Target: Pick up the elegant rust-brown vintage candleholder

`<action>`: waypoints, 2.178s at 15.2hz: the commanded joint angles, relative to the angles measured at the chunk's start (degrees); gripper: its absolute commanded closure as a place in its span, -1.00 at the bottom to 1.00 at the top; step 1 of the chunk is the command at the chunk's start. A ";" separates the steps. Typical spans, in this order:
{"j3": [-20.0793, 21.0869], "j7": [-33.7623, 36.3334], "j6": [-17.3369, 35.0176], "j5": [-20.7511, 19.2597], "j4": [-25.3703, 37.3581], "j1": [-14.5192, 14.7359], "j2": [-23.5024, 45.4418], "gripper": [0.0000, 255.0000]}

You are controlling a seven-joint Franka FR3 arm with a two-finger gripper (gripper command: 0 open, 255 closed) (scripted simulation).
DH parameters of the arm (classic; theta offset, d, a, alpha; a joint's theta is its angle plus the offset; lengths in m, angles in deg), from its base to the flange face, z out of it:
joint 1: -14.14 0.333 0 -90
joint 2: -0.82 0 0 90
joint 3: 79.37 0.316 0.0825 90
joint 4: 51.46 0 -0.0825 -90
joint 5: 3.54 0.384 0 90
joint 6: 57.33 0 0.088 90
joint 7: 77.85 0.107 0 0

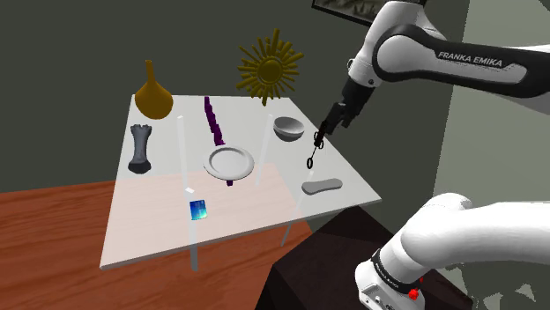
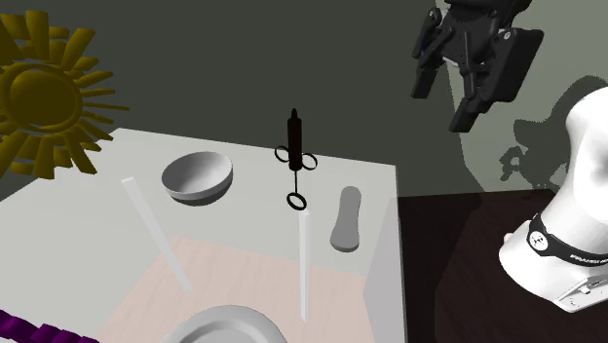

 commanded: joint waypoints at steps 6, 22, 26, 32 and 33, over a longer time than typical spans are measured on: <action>-1.21 5.18 13.80 -1.98 -1.96 -4.79 9.55 -1.00; -5.58 17.87 39.01 -6.14 3.62 -14.20 35.81 -1.00; -5.64 18.03 42.22 -6.24 2.38 -14.23 37.79 -1.00; -5.67 18.19 45.03 -6.32 1.37 -14.26 39.59 1.00; -5.66 18.21 45.04 -6.33 1.35 -14.25 39.58 1.00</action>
